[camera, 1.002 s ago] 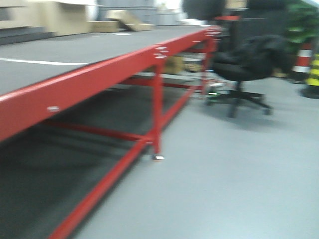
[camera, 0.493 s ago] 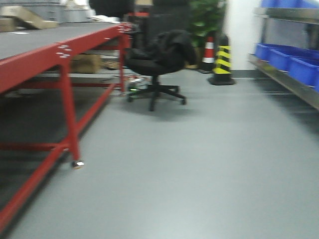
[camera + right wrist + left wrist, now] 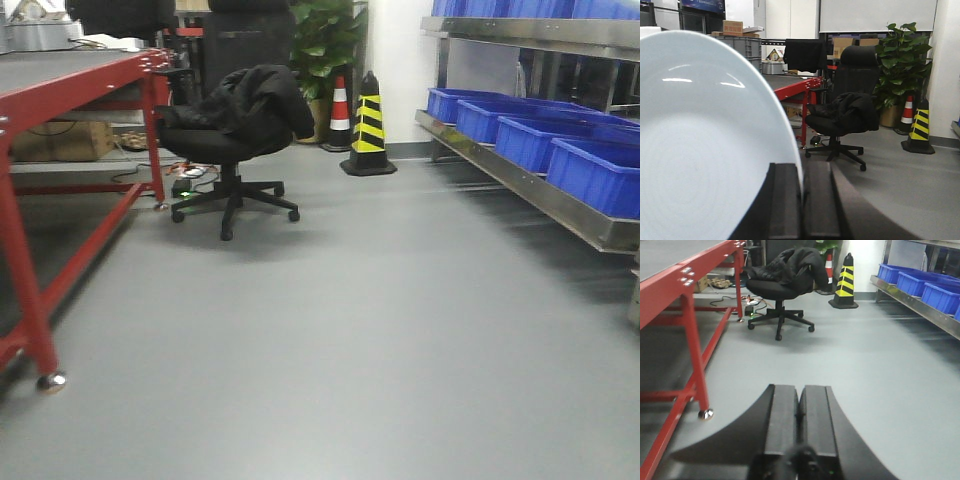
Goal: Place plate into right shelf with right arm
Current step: 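Drive the base to the shelf of blue bins holding the plate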
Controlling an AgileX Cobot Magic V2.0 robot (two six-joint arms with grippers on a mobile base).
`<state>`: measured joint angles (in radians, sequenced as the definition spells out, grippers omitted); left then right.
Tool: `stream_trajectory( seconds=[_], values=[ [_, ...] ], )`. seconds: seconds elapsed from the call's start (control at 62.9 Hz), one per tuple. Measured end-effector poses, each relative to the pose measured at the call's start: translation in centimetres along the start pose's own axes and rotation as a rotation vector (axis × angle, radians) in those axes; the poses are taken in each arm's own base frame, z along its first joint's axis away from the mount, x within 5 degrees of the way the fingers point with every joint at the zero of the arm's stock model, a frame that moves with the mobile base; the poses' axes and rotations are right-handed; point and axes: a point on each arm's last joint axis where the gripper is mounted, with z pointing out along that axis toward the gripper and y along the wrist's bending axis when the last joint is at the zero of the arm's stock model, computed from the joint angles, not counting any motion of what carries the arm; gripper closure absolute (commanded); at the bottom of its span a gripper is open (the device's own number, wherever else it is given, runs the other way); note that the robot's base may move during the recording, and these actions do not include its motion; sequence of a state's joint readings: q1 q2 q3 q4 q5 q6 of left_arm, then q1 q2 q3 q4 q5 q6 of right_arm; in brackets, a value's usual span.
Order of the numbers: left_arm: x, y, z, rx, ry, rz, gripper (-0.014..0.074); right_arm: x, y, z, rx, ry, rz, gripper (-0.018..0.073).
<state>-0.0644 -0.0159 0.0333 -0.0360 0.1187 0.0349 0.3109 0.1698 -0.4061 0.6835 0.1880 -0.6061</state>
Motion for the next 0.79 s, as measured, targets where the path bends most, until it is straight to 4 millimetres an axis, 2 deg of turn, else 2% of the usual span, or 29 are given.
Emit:
stream_trajectory(
  seconds=[0.795],
  values=[
    [0.0, 0.0, 0.0, 0.0, 0.0, 0.0, 0.0643, 0.01, 0.01, 0.0, -0.001, 0.002, 0.0, 0.0504]
  ],
)
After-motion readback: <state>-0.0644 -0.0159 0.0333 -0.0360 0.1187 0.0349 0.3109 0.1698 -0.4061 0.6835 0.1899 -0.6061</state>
